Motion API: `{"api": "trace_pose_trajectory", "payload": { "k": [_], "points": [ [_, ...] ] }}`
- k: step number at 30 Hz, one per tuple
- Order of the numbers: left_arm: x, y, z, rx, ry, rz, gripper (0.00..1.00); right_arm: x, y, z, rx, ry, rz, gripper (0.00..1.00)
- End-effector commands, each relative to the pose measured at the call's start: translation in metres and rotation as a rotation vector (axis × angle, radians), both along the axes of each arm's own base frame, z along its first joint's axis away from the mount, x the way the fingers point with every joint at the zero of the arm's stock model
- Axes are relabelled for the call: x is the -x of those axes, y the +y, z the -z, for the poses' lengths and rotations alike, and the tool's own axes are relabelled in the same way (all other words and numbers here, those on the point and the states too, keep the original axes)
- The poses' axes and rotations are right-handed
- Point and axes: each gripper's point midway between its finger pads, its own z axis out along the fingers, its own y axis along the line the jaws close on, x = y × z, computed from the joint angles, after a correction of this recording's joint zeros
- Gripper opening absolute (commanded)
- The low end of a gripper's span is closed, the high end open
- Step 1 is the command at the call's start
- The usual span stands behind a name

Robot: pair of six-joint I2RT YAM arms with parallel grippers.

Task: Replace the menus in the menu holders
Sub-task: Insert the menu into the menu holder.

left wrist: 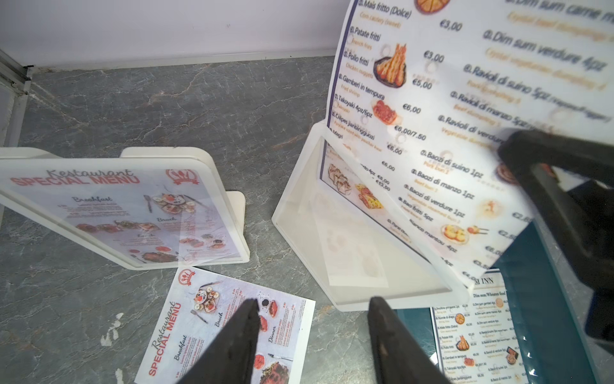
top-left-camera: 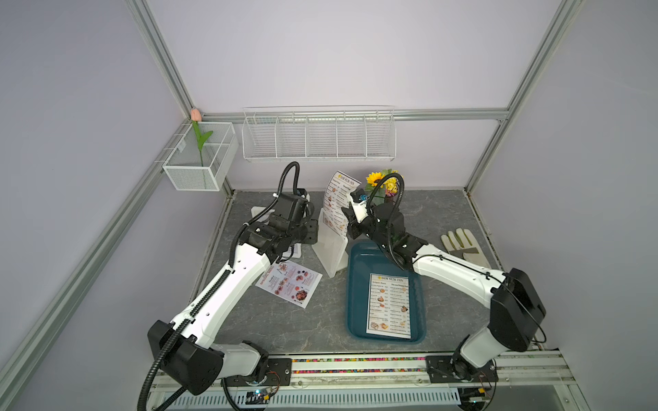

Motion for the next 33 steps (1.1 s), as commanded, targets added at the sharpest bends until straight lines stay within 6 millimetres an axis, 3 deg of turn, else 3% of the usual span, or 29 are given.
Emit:
{"api": "trace_pose_trajectory", "payload": {
  "k": [1,17,33],
  "points": [
    [0.000,0.002,-0.008,-0.001,-0.025,-0.006,0.55,0.004,-0.001,-0.014,-0.039,-0.049,-0.001,0.09],
    [-0.003,0.001,-0.008,-0.003,-0.028,-0.005,0.55,0.009,-0.013,-0.021,-0.113,-0.101,0.042,0.08],
    [-0.003,0.003,-0.012,-0.017,-0.044,-0.005,0.55,0.009,-0.008,-0.018,-0.153,-0.107,0.045,0.08]
  ]
}}
